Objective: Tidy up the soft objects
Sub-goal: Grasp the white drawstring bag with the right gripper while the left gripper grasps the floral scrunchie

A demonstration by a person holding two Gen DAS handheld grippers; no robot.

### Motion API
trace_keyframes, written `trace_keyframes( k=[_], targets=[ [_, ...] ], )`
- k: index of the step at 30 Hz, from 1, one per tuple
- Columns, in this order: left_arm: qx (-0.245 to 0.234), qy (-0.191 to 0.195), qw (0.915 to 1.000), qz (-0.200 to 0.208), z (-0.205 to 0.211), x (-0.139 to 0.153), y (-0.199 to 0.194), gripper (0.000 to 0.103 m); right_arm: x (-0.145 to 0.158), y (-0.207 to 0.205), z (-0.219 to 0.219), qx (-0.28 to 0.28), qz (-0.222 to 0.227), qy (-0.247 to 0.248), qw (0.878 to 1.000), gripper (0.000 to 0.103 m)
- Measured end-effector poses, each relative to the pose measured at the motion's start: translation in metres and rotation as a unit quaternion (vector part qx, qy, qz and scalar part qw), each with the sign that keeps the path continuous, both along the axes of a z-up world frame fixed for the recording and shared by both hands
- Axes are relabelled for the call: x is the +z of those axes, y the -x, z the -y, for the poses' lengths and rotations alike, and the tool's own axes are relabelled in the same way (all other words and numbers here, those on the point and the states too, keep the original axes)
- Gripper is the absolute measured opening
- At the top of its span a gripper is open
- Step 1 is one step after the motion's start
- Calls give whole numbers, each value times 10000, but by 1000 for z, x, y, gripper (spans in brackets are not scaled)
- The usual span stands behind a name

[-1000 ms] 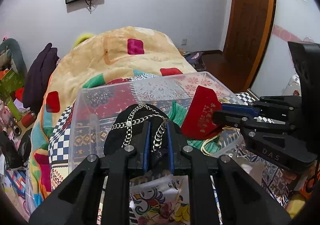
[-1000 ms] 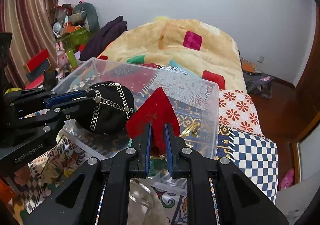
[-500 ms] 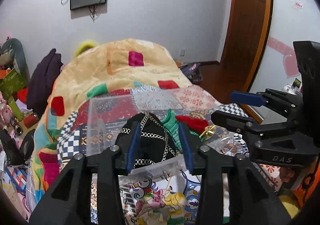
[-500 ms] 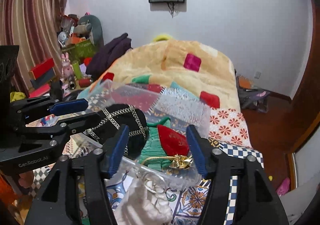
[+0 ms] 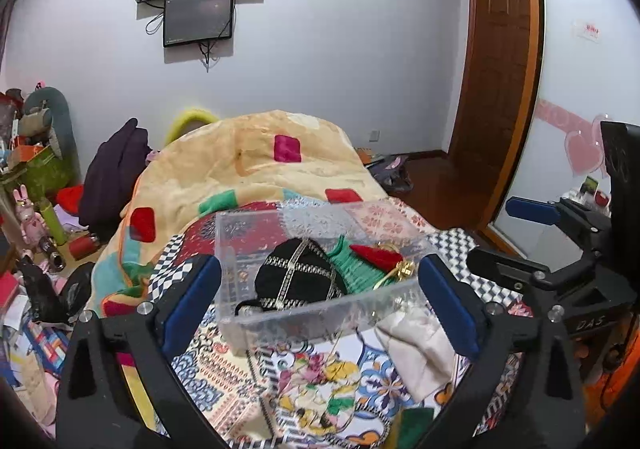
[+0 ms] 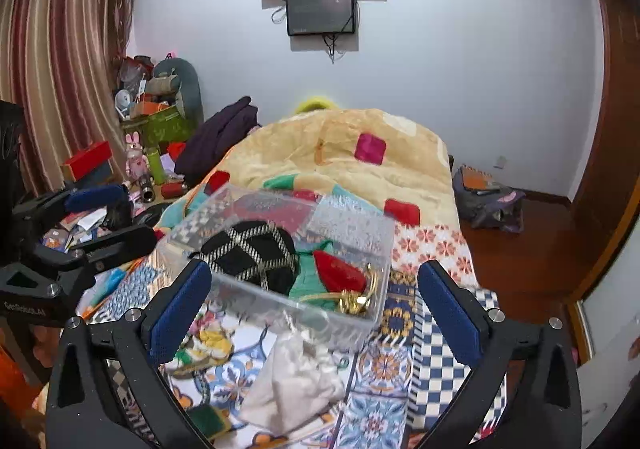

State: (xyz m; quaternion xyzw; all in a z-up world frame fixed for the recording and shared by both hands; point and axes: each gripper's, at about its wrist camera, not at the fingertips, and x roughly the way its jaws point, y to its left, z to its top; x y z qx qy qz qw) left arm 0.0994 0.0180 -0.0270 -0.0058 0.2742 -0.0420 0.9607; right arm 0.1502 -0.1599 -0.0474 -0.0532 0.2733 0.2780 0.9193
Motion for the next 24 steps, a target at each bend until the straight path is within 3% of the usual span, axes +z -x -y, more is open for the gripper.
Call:
trace_keyframes(
  k=[9,17,19,24],
  targets=[
    [49,-26,9977,-675,-7,-45,4,100,-51,0,3,-65,-778,169,9968,103],
    [77,100,9900,-1407,-11,-99,-7,100,-95,-1,-2,2,-1403,389,9893,103],
    [54,89,9880,-1543,-10,-110,-10,100,-105,-3,-7,64,-1544,472,9869,99],
    [23,113,9843,-1759,-7,-128,-15,100,-118,-4,-12,178,-1769,598,9823,71]
  ],
)
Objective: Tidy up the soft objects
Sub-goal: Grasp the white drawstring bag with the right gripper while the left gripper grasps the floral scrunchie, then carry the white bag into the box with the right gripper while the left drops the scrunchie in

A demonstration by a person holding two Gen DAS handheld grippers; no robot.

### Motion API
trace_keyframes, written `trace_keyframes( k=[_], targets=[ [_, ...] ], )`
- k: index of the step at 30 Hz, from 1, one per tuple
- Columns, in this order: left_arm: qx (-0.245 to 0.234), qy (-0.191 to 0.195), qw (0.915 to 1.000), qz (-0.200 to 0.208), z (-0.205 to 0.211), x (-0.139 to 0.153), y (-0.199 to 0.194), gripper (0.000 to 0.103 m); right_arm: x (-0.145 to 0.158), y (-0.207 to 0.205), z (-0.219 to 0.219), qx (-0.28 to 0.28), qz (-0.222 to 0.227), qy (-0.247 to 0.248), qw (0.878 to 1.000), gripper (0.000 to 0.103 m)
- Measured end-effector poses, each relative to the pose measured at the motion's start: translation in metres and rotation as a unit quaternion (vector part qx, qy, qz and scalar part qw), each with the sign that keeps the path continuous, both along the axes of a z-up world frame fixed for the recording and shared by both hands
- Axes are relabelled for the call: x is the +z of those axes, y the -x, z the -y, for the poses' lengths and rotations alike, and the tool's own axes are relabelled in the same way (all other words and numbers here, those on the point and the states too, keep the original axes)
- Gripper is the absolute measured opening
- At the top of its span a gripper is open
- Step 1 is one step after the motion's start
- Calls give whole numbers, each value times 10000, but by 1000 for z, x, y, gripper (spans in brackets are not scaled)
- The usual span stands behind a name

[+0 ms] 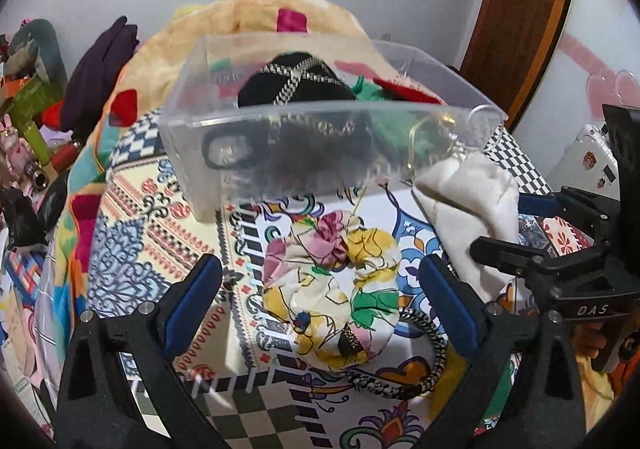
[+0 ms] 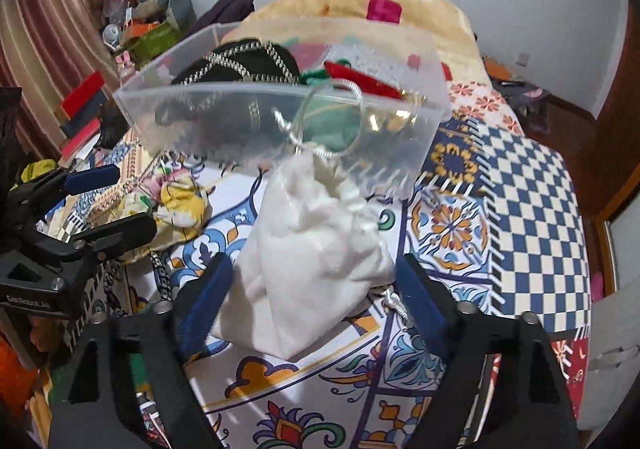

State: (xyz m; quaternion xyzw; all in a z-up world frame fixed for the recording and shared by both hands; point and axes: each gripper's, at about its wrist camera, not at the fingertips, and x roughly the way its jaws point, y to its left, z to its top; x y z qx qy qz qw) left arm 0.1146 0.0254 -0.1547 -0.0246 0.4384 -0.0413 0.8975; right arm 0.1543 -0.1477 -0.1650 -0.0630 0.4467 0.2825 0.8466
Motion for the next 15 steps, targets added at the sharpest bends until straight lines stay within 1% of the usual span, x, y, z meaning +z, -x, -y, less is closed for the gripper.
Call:
trace_keyframes(
  k=[1,2,3,4,5,6,7,8,9,11,12,13,14,15],
  targets=[
    [11,20,10000,-18,-1,-1,-1,100,-1,0,0,-6,-17,4,10000,68],
    [18,32,10000,-26,-1,-2,-2,98,-2,0,0,-2,-34,-15,10000,61],
    [12,36,10000,-40,0,-2,-2,94,-2,0,2,-2,-43,-44,10000,53],
    [-21,59,9999,-82,0,-3,-3,89,-1,1,2,2,-45,-61,10000,48],
    [-50,105,9998,-162,0,-5,-7,87,-1,1,3,22,-55,-94,9999,38],
    [-54,150,9996,-241,-1,-8,-9,81,0,2,4,41,-61,-116,9999,32],
    [-42,187,9994,-295,-1,-10,-10,78,1,1,5,44,-52,-126,9999,30],
    [-28,178,9995,-257,-1,-9,-10,77,2,3,6,61,-29,-154,9999,25],
    [-38,212,9995,-250,-1,-8,-10,73,4,3,7,71,-13,-177,9998,21],
    [-13,195,9995,-233,-2,-8,-10,65,7,5,8,86,13,-227,9997,18],
    [-25,195,9996,-224,-2,-8,-10,58,10,7,9,99,56,-267,9996,17],
    [-34,192,9996,-215,-1,-7,-9,47,12,7,10,106,86,-290,9995,17],
    [-45,187,9996,-214,-4,-8,-9,42,15,9,11,120,140,-327,9993,16],
    [-58,191,9996,-214,-5,-7,-8,34,19,11,12,132,198,-358,9991,16]
  ],
)
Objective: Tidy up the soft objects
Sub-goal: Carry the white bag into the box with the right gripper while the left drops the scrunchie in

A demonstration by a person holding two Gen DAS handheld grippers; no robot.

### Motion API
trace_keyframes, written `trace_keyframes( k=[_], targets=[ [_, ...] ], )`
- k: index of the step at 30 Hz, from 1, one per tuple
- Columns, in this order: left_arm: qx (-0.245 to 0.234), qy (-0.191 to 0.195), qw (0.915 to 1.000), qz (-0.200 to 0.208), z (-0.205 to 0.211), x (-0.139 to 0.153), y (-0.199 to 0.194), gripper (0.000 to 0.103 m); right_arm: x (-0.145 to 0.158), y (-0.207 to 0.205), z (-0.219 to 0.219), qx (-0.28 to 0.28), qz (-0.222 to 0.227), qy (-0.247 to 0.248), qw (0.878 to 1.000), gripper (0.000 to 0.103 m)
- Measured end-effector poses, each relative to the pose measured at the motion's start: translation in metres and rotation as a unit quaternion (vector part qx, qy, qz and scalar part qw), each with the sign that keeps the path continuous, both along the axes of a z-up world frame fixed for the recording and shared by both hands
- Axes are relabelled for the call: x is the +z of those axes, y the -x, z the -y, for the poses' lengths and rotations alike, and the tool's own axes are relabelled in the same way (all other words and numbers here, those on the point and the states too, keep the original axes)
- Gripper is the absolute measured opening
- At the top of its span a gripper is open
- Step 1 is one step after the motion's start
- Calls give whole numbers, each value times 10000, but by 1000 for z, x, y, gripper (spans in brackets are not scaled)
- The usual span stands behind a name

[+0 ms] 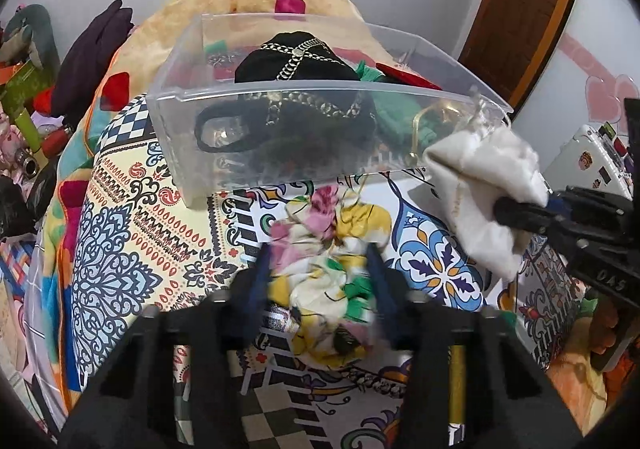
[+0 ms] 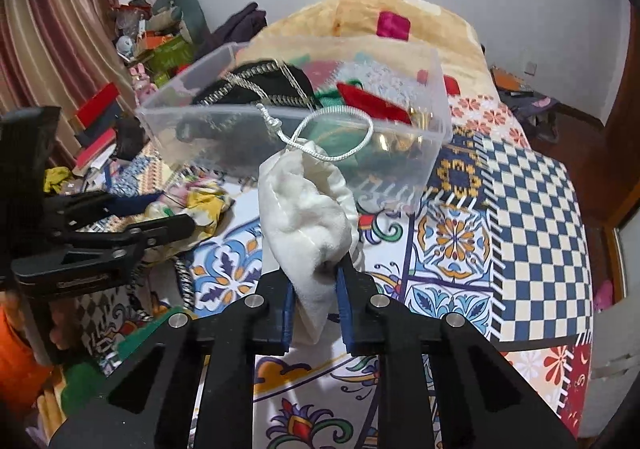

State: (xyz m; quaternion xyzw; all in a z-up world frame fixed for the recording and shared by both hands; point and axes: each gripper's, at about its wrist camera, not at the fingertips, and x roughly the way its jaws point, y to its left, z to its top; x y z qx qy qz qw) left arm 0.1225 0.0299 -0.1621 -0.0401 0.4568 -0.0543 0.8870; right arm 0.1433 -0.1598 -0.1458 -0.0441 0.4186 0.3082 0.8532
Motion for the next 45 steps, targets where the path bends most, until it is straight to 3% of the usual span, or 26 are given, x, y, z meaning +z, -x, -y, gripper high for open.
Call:
trace_keyframes(
  k=[5,6,17,24,33,45],
  targets=[
    [7,-37,9998,219,-5,12,12,18,18,5,2,14,256,-124,9996,16],
    [10,-64,9996,293,-4,16,16,10,22,6,3,11,307,-140,9994,16],
    [18,-89,9909,1343,-7,88,35,9,74,9,6,-108,1143,-340,9928,16],
    [-28,-266,9828,1825,3,120,22,10,99,-9,0,-242,1516,-448,9871,16],
    [-146,-321,9822,1847,10,128,-17,10,99,-29,-14,-269,1600,-373,9860,16],
    [-269,-451,9906,1260,20,79,-70,10,56,-68,-22,-318,1152,-24,9928,16]
  ],
)
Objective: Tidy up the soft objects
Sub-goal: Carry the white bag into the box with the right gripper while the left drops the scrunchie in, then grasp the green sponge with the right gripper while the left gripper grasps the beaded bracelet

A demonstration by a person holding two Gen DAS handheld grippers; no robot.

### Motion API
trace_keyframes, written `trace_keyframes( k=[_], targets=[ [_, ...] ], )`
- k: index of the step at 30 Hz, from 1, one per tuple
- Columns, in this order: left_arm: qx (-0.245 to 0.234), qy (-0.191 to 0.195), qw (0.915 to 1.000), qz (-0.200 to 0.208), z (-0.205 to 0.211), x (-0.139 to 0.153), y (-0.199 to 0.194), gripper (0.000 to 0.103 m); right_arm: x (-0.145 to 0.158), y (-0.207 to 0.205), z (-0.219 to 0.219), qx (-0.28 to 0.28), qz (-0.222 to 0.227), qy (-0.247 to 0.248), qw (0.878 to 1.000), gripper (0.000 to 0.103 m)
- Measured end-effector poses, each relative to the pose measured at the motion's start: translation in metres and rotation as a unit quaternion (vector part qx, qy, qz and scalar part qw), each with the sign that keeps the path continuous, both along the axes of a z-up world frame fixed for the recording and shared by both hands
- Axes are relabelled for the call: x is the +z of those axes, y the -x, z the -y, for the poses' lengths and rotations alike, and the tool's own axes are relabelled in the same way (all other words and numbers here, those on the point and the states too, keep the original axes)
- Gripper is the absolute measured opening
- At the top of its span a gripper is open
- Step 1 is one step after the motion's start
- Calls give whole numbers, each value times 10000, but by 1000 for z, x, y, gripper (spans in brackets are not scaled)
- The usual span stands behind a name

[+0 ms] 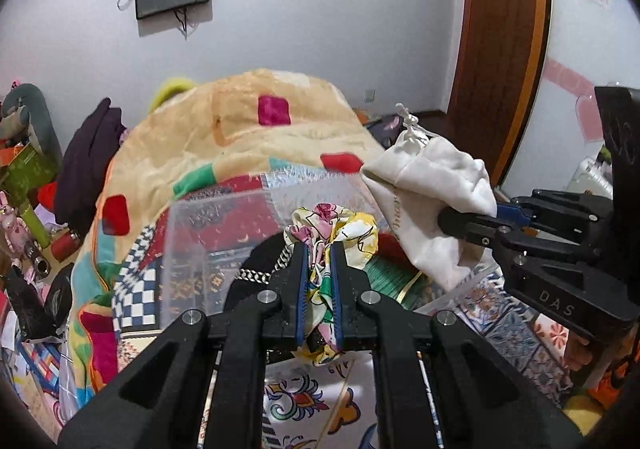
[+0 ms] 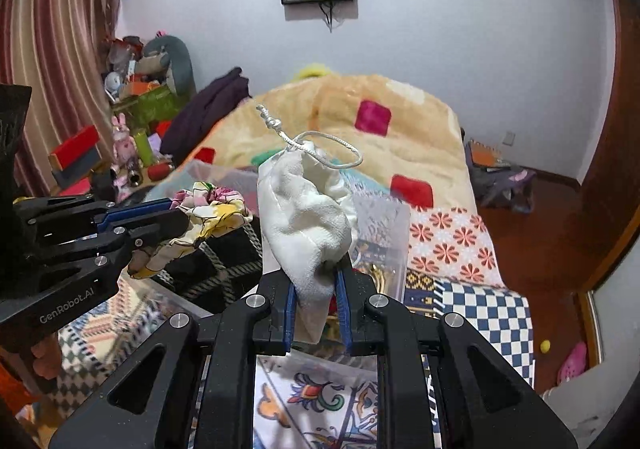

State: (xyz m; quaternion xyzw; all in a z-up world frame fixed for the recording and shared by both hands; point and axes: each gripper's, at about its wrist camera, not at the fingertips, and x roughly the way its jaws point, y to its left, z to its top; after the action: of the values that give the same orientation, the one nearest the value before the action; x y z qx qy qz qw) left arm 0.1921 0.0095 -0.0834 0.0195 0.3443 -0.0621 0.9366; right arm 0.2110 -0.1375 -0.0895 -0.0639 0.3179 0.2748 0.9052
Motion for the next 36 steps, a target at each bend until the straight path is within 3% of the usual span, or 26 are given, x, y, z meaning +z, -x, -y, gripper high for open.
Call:
trace_keyframes(
  k=[9,13,15,21,30,36],
  targets=[
    [-90,-328,9990,-293,8,-26,-16,10,-22,-9,-7,2,-299,280,9992,18],
    [-116,-288,9987,-400,9,-30,-17,26,-23,-9,-7,44,-424,275,9987,30],
    [-126,-244,9988,-412,9,-28,-15,33,-21,-8,-6,54,-435,258,9987,42],
    [-175,-251,9993,-219,11,-13,4,51,-9,1,-2,97,-296,237,9992,60],
    [-86,-215,9995,195,5,20,49,73,17,32,10,117,-39,9,9999,76],
    [-31,-218,9994,269,1,27,80,91,23,58,15,176,19,-127,9998,83]
  ],
)
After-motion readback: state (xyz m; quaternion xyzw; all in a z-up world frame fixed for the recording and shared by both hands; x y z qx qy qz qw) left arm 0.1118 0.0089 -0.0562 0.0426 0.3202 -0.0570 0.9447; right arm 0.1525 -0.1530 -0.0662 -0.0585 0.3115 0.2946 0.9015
